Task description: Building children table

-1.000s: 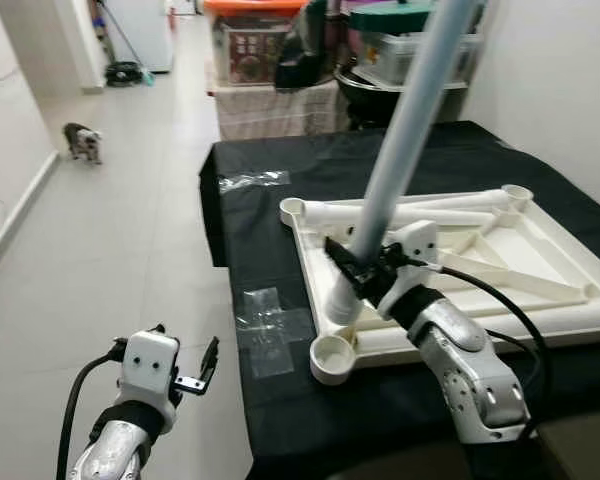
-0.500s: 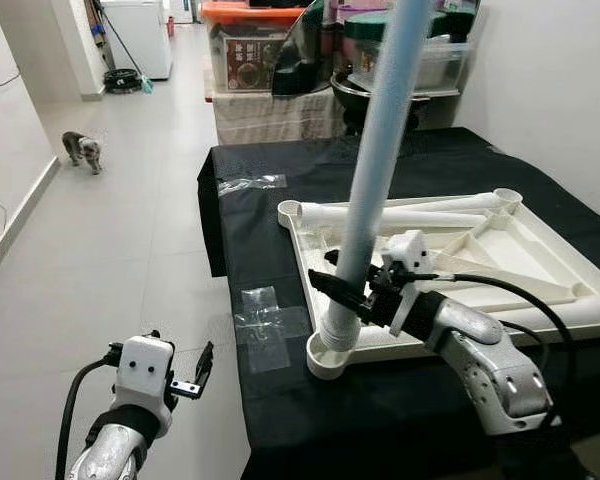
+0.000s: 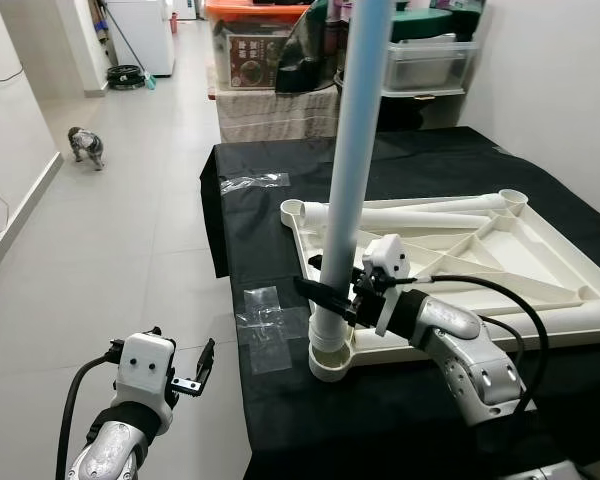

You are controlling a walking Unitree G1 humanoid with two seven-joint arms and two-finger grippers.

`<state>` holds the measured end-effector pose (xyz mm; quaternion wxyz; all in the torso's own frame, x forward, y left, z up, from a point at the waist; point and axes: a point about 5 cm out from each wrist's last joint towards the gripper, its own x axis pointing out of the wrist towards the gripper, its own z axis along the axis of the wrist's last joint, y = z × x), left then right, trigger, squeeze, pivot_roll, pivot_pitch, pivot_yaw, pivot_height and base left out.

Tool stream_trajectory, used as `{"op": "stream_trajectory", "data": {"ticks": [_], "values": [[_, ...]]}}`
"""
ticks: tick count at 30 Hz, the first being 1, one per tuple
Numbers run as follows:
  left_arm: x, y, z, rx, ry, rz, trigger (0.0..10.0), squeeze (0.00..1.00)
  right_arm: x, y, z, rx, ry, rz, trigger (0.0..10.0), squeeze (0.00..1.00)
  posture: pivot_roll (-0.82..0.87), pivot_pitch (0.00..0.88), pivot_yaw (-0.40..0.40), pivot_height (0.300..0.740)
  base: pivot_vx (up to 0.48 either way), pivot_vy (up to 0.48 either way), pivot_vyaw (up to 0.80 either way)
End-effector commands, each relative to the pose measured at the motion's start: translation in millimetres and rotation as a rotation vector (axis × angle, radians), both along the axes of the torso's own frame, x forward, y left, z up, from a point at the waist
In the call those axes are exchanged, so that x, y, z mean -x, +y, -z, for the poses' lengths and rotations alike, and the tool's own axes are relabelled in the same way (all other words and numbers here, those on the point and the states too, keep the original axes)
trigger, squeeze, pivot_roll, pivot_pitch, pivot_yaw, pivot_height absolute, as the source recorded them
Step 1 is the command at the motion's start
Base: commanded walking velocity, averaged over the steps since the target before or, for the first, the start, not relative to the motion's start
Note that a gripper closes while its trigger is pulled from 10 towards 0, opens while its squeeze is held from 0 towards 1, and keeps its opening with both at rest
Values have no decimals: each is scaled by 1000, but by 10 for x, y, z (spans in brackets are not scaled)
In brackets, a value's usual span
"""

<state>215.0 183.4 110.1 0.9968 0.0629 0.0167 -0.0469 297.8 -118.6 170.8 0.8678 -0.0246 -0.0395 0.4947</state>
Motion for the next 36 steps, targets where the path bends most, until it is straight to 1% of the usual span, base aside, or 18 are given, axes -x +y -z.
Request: {"op": "stream_trajectory", "data": {"ticks": [1, 2, 4, 8, 10, 14, 16, 18, 21, 22, 24, 26, 30, 33, 34, 35, 36], "values": [[14, 35, 38, 0, 16, -3, 10000, 0, 108, 54, 166, 39, 51, -56, 10000, 0, 77, 0, -57, 740, 0, 0, 0], [14, 35, 38, 0, 16, -3, 10000, 0, 108, 54, 166, 39, 51, -56, 10000, 0, 77, 0, -57, 740, 0, 0, 0], [4, 33, 37, -1, 16, -1, 10000, 0, 172, 45, 260, 64, 60, -79, 10000, 0, 76, 0, -55, 740, 0, 0, 0], [-7, 27, 32, 0, 13, 3, 10000, 0, 183, 10, 316, 76, 69, -78, 10000, 0, 76, 0, -55, 740, 0, 0, 0], [-8, 25, 31, 0, 12, 5, 10000, 0, 145, -57, 365, 89, 79, -51, 10000, 0, 74, 0, -53, 740, 0, 0, 0], [-7, 23, 31, 0, 13, 6, 10000, 0, 99, -109, 396, 92, 89, -21, 10000, 0, 78, 0, -54, 740, 0, 0, 0], [-6, 18, 31, 2, 13, 8, 10000, 0, 30, -156, 416, 84, 104, 24, 10000, 0, 79, 0, -54, 740, 0, 0, 0], [-5, 15, 32, 2, 13, 9, 10000, 0, 4, -169, 420, 79, 109, 40, 10000, 0, 80, 0, -55, 740, 0, 0, 0], [-5, 2, 34, 6, 13, 12, 10000, 0, -75, -193, 420, 25, 149, 99, 10000, 0, 82, 0, -57, 740, 0, 0, 0], [-5, 2, 34, 6, 13, 12, 10000, 0, -75, -193, 420, 25, 149, 99, 10000, 0, 82, 0, -57, 740, 0, 0, 0], [-2, -5, 37, 8, 14, 13, 10000, 0, -132, -218, 436, -18, 192, 148, 10000, 0, 82, 0, -58, 740, 0, 0, 0], [-2, -15, 40, 7, 15, 16, 10000, 0, -154, -233, 443, -29, 202, 160, 10000, 0, 83, 0, -58, 740, 0, 0, 0], [-2, -12, 45, 5, 17, 16, 10000, 0, -134, -240, 481, -34, 213, 158, 10000, 0, 82, 0, -59, 740, 0, 0, 0], [-2, -11, 49, 5, 19, 16, 10000, 0, -52, -226, 560, -26, 227, 139, 10000, 0, 82, 0, -59, 740, 0, 0, 0], [-2, -11, 49, 5, 19, 16, 10000, 0, -52, -226, 560, -26, 227, 139, 10000, 0, 82, 0, -59, 740, 0, 0, 0], [-5, -14, 52, 6, 20, 19, 10000, 0, 4, -229, 608, -22, 240, 134, 10000, 0, 74, 0, -52, 740, 0, 0, 0], [-5, -14, 52, 6, 20, 19, 10000, 0, 4, -229, 608, -22, 240, 134, 10000, 0, 74, 0, -52, 740, 0, 0, 0]]}}
